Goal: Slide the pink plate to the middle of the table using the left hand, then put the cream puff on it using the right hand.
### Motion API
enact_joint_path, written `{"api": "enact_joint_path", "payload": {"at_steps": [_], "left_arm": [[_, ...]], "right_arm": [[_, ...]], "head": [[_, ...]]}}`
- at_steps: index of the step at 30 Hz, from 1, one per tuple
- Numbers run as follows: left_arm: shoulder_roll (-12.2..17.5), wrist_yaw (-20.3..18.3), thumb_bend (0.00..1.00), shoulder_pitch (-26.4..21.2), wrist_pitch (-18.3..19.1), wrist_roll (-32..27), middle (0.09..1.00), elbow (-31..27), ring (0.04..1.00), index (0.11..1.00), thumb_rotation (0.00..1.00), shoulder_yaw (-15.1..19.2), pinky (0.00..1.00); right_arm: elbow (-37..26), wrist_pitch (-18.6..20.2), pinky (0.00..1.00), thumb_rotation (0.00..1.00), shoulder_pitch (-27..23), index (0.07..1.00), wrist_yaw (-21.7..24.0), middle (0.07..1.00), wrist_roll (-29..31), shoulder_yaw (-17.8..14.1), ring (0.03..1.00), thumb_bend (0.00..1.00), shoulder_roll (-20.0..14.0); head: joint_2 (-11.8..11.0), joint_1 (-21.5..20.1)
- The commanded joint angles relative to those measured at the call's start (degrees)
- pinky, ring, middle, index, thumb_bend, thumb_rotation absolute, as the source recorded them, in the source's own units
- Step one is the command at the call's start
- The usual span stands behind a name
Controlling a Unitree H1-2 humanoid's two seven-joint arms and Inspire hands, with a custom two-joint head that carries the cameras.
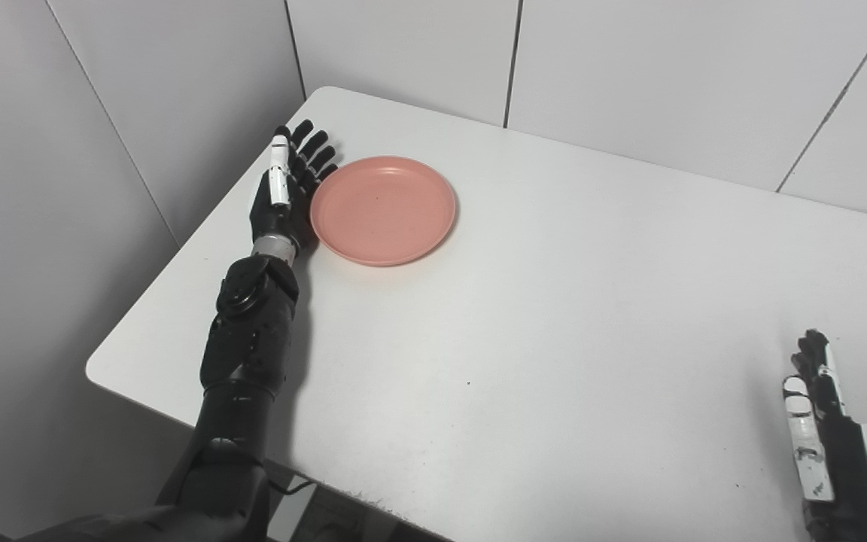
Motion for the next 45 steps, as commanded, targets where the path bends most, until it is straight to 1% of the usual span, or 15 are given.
{"api": "enact_joint_path", "payload": {"at_steps": [1,3,7,10,16,21,25,28,35,39,42,45], "left_arm": [[-1.05,0.14,0.39,1.15,1.93,0.25,0.901,0.30,0.896,0.875,1.00,-0.98,0.90],[-1.32,0.39,0.39,1.24,2.04,0.73,0.897,0.22,0.892,0.875,1.00,-1.83,0.90],[-1.71,0.20,0.40,1.18,2.13,1.16,0.893,0.87,0.888,0.879,1.00,-3.12,0.89],[-2.36,0.05,0.40,1.06,2.38,0.43,0.885,0.93,0.870,0.879,1.00,-3.50,0.88],[-3.55,0.36,0.39,0.67,2.39,0.46,0.866,0.98,0.856,0.860,1.00,-4.36,0.84],[-4.51,-0.71,0.39,0.64,2.78,-0.11,0.876,0.41,0.870,0.872,1.00,-5.25,0.87],[-5.47,-0.57,0.39,0.77,3.61,0.30,0.870,-0.62,0.866,0.865,1.00,-6.16,0.86],[-6.04,-0.53,0.40,0.83,4.12,0.34,0.872,-1.32,0.868,0.864,1.00,-6.79,0.86],[-7.06,-0.89,0.41,1.26,5.37,0.44,0.882,-3.38,0.876,0.869,1.00,-9.02,0.87],[-7.84,-0.84,0.42,1.48,6.76,0.77,0.883,-4.90,0.875,0.867,1.00,-10.21,0.87],[-8.57,-0.51,0.42,1.63,7.80,0.66,0.883,-5.90,0.875,0.867,1.00,-11.03,0.87],[-9.43,-0.63,0.42,1.82,8.55,0.82,0.885,-6.52,0.877,0.867,1.00,-11.86,0.87]], "right_arm": [[-1.01,0.81,1.00,1.00,0.68,1.000,-0.26,1.000,-0.60,0.20,1.000,0.10,0.21],[-0.51,0.40,1.00,1.00,0.52,1.000,-0.41,1.000,-0.57,0.20,1.000,0.08,0.32],[-0.41,0.97,1.00,1.00,0.48,1.000,-0.37,1.000,-0.12,0.25,1.000,0.08,0.69],[-0.97,1.49,1.00,1.00,0.68,1.000,-0.58,1.000,-1.24,0.51,1.000,0.10,0.67],[-0.17,0.95,1.00,1.00,0.52,1.000,-0.23,1.000,-0.46,0.53,1.000,0.13,0.98],[0.20,0.74,1.00,1.00,0.51,1.000,-0.45,1.000,-0.36,0.45,1.000,0.16,1.30],[0.42,0.11,1.00,1.00,0.48,1.000,-0.63,1.000,-0.49,0.55,1.000,0.14,1.48],[0.38,-0.01,1.00,1.00,0.53,1.000,-0.78,1.000,-1.20,0.79,1.000,0.14,1.44],[-0.82,0.21,1.00,1.00,1.17,0.997,-1.60,1.000,-3.62,1.32,0.998,0.19,1.55],[-1.97,1.30,0.99,1.00,1.60,0.995,-1.66,1.000,-3.90,1.42,0.995,0.21,2.01],[-2.50,2.00,0.99,1.00,1.76,0.998,-1.67,1.000,-3.70,1.41,0.996,0.20,2.55],[-2.66,2.15,1.00,1.00,1.82,1.000,-1.69,1.000,-3.89,1.51,0.996,0.20,2.91]], "head": [[-0.04,0.04],[0.16,-0.21],[0.39,-0.70],[0.51,-1.00],[1.00,-2.07],[1.36,-2.97],[1.86,-4.15],[2.11,-4.87],[2.89,-7.02],[3.23,-8.17],[3.43,-8.75],[3.85,-9.63]]}}
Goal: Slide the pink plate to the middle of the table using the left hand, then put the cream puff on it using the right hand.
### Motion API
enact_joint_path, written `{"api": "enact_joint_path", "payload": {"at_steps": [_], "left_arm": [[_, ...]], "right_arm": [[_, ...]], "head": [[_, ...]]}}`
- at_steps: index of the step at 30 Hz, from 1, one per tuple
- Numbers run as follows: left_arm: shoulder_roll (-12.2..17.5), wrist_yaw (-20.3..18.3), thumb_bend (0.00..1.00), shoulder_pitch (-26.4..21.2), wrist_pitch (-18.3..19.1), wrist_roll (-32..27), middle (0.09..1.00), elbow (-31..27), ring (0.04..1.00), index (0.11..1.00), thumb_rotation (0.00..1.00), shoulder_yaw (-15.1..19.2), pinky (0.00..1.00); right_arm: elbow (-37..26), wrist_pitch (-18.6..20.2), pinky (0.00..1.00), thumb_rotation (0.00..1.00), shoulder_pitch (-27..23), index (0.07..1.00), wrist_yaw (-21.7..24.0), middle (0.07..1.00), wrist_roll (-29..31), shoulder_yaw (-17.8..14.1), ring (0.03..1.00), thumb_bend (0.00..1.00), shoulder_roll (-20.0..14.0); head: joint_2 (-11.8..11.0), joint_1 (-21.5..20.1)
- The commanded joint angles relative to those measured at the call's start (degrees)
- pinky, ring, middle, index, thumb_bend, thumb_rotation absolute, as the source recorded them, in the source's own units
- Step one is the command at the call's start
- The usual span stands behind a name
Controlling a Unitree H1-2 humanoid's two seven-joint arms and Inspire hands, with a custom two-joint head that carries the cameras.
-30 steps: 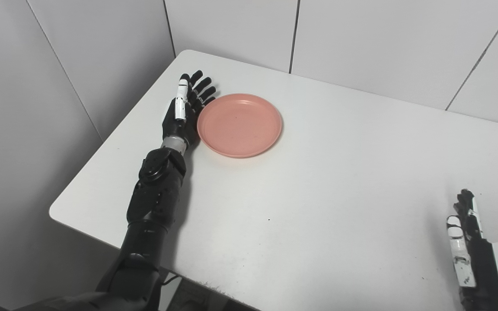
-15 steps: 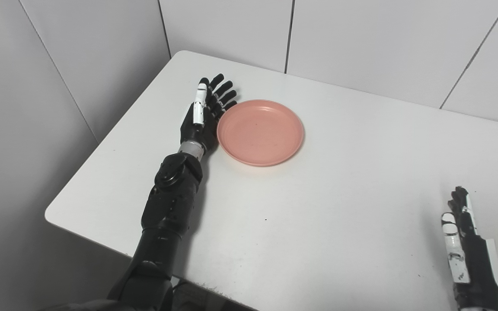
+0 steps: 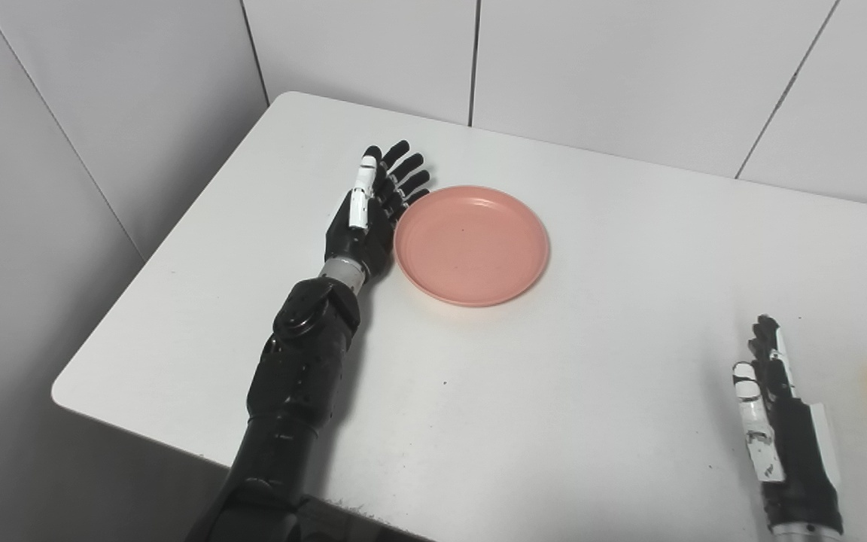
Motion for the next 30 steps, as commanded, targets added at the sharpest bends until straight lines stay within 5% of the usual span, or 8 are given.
{"api": "enact_joint_path", "payload": {"at_steps": [1,14,30], "left_arm": [[-1.11,-0.11,0.42,1.36,3.00,0.82,0.886,0.51,0.877,0.870,1.00,-1.39,0.87],[-3.99,-1.44,0.41,2.31,3.64,3.08,0.883,0.23,0.873,0.873,1.00,-5.94,0.86],[-6.74,-3.86,0.41,5.69,8.75,4.61,0.877,-5.62,0.878,0.864,1.00,-12.88,0.87]], "right_arm": [[-1.17,1.44,0.99,1.00,0.33,0.999,0.06,1.000,-0.19,0.43,0.996,0.21,0.49],[-2.11,2.60,0.99,1.00,0.28,0.997,-0.28,1.000,-1.55,1.05,0.995,0.22,1.30],[-3.95,5.70,0.98,1.00,0.55,1.000,-0.17,1.000,-2.11,1.97,0.999,0.25,2.63]], "head": [[0.16,-0.28],[1.43,-3.05],[3.24,-7.69]]}}
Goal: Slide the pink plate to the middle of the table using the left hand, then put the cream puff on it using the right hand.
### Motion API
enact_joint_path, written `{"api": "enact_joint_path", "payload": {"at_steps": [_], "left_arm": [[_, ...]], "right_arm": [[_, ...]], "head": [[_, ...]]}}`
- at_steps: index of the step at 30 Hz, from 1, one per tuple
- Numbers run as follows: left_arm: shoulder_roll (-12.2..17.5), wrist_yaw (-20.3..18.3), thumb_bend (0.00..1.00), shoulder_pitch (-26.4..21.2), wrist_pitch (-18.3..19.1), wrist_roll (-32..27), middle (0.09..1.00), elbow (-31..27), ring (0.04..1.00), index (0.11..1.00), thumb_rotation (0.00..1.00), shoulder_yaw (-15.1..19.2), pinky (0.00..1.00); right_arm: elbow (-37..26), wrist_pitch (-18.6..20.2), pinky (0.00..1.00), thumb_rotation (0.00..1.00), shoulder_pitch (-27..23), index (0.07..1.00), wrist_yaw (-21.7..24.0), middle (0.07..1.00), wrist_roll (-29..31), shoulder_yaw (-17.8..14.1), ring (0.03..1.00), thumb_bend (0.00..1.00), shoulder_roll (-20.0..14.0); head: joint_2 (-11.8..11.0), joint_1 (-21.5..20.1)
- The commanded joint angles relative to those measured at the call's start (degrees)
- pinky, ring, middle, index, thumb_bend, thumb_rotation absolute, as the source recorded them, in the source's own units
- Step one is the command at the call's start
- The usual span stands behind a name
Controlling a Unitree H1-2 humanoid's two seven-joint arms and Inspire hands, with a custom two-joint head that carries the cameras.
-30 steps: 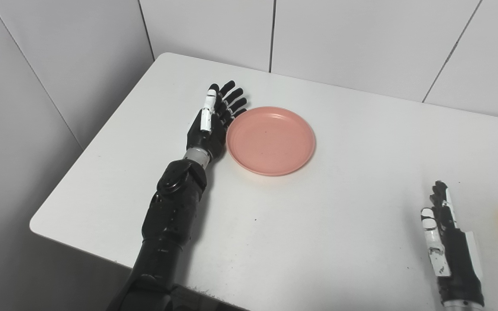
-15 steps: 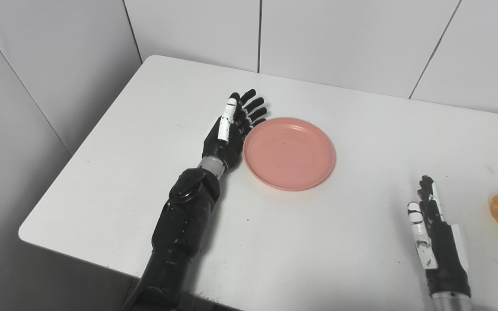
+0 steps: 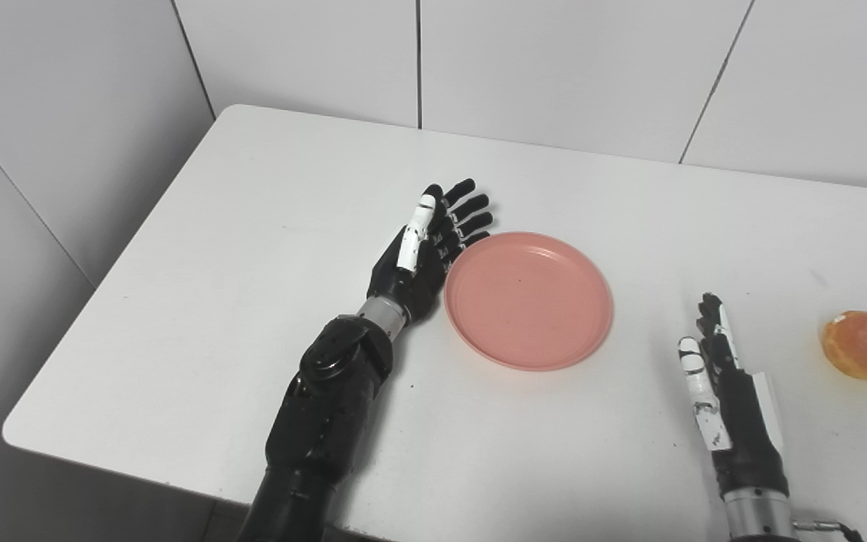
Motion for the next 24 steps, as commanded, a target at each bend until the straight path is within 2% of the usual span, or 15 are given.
{"api": "enact_joint_path", "payload": {"at_steps": [1,14,23,24], "left_arm": [[-0.79,0.02,0.41,2.25,4.27,1.03,0.876,0.37,0.877,0.863,1.00,-1.39,0.86],[-1.56,-0.70,0.41,4.89,6.65,1.75,0.879,-5.46,0.869,0.865,1.00,-4.36,0.86],[-1.50,-1.33,0.42,5.19,6.23,1.98,0.891,-4.20,0.882,0.877,1.00,-3.96,0.88],[-1.45,-1.48,0.42,5.15,5.95,2.10,0.892,-3.89,0.883,0.879,1.00,-3.94,0.88]], "right_arm": [[-1.69,1.66,0.99,1.00,0.35,1.000,0.70,1.000,0.11,0.81,1.000,0.25,0.51],[-1.62,2.27,0.98,1.00,-0.14,1.000,-0.48,1.000,-2.02,1.91,0.992,0.28,1.08],[-0.93,2.53,0.98,1.00,-0.47,1.000,-0.40,1.000,-1.58,1.70,0.991,0.29,1.12],[-0.66,2.40,0.98,1.00,-0.60,1.000,-0.58,1.000,-1.74,1.62,0.990,0.29,1.07]], "head": [[0.31,-0.68],[1.30,-5.79],[1.40,-6.79],[1.36,-8.54]]}}
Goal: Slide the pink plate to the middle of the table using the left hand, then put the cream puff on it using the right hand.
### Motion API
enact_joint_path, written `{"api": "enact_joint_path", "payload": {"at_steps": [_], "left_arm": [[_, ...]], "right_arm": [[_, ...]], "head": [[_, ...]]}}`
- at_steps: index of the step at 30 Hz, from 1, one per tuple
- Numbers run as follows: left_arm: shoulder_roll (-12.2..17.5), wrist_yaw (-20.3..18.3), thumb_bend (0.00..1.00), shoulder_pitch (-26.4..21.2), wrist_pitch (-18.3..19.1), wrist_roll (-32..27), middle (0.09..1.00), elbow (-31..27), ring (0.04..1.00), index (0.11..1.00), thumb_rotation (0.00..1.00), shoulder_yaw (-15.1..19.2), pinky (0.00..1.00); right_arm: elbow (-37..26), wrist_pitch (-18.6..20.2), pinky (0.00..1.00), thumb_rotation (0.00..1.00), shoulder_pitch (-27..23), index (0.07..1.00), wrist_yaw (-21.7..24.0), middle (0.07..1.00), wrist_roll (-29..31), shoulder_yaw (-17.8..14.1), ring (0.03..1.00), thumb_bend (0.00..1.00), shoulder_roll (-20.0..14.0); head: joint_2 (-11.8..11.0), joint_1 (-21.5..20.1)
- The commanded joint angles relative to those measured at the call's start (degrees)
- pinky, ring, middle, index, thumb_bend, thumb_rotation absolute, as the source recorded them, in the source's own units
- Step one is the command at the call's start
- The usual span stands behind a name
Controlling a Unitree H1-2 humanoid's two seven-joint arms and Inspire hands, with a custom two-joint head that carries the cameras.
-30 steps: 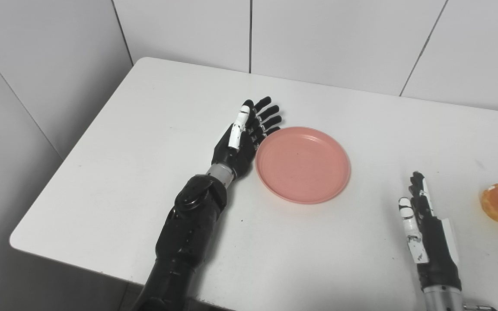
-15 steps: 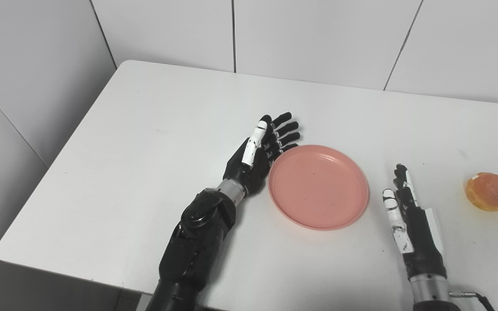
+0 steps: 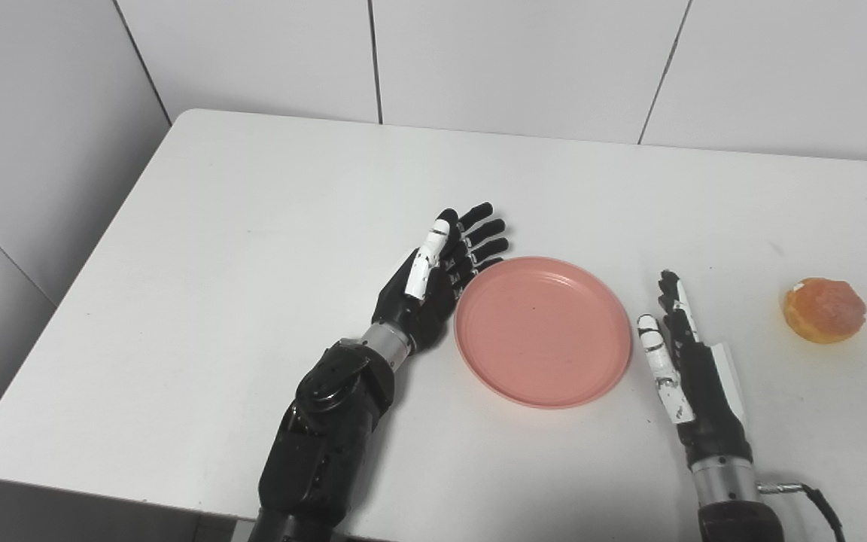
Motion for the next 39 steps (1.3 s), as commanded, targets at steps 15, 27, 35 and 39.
{"api": "enact_joint_path", "payload": {"at_steps": [15,27,35,39], "left_arm": [[0.31,-0.17,0.42,1.69,0.44,2.24,0.898,4.05,0.887,0.888,1.00,0.80,0.88],[0.86,-0.92,0.41,1.91,0.00,1.48,0.887,5.87,0.881,0.875,1.00,2.32,0.87],[1.82,-2.98,0.40,1.35,-0.35,-0.19,0.892,8.31,0.882,0.879,1.00,4.36,0.88],[2.41,-3.73,0.41,1.26,-0.77,-0.74,0.896,8.98,0.883,0.884,1.00,4.94,0.88]], "right_arm": [[-1.93,2.03,0.95,1.00,-2.13,0.995,-1.74,0.993,-4.62,-0.31,0.978,0.34,-0.01],[-7.38,1.17,0.92,1.00,-6.22,0.958,-2.47,0.960,-10.17,-1.40,0.951,0.36,-3.17],[-11.31,3.85,0.90,0.99,-10.03,0.954,-0.20,0.960,-13.98,-2.22,0.940,0.41,-6.06],[-13.06,5.51,0.86,0.90,-11.04,0.924,1.77,0.938,-15.73,-2.39,0.917,0.46,-7.56]], "head": [[-0.12,-3.42],[-1.83,-9.56],[-3.43,-15.45],[-3.82,-17.29]]}}
